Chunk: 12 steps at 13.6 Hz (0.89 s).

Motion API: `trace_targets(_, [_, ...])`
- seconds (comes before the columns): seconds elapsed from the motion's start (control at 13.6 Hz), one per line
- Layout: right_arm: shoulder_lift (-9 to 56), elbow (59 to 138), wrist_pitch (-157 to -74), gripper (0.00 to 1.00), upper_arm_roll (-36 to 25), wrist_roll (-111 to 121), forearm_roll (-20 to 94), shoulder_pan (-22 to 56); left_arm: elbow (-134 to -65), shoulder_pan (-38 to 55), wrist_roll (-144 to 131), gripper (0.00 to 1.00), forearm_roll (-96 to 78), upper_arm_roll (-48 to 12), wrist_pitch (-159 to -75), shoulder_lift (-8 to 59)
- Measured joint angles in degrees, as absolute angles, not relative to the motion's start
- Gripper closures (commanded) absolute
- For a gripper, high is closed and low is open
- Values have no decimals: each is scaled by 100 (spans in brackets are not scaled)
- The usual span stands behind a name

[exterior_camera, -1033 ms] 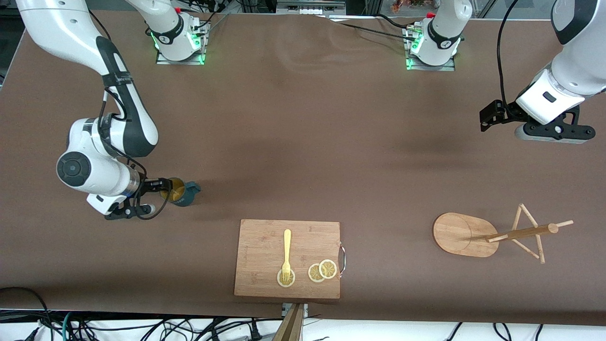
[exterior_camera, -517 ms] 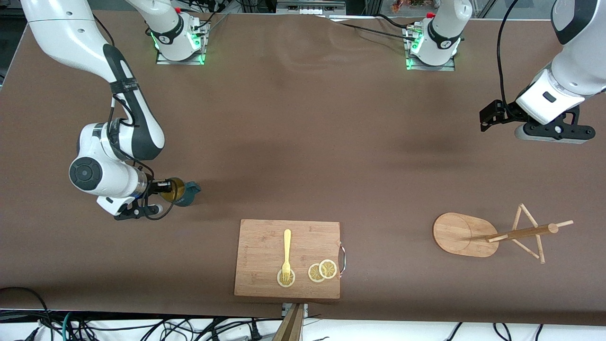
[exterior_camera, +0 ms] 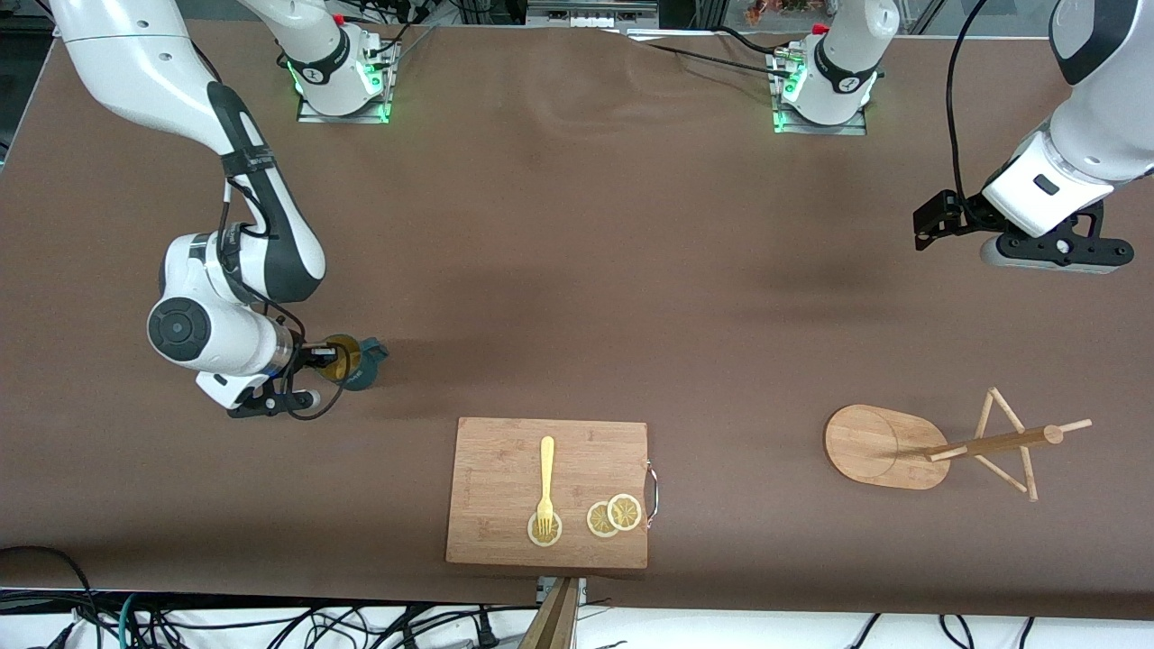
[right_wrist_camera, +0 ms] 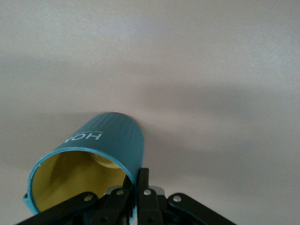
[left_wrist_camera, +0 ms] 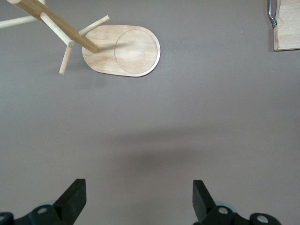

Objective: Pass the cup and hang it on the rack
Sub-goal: 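Close the right gripper on the teal mug rim, then carry the teal mug with the right gripper toward the table middle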

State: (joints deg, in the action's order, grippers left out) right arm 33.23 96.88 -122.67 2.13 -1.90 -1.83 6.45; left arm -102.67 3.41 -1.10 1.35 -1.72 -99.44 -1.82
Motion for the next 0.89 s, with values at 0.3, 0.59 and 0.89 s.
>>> trace_targets(0.3, [3322,9360,-12036,100,235,-1159,19,1160,-10267,341,-110,0,135,-172,-9944,-182])
trace_targets(0.59, [3385,8953,-11641,100,260,-2548,138,1838,-10267,341,-110,0,135,-172,-9944,-182])
trace_targets(0.89, [3725,8408,-11546,100,283,-4019,530,2739,-10267,341,-110,0,135,-172,-9944,-182])
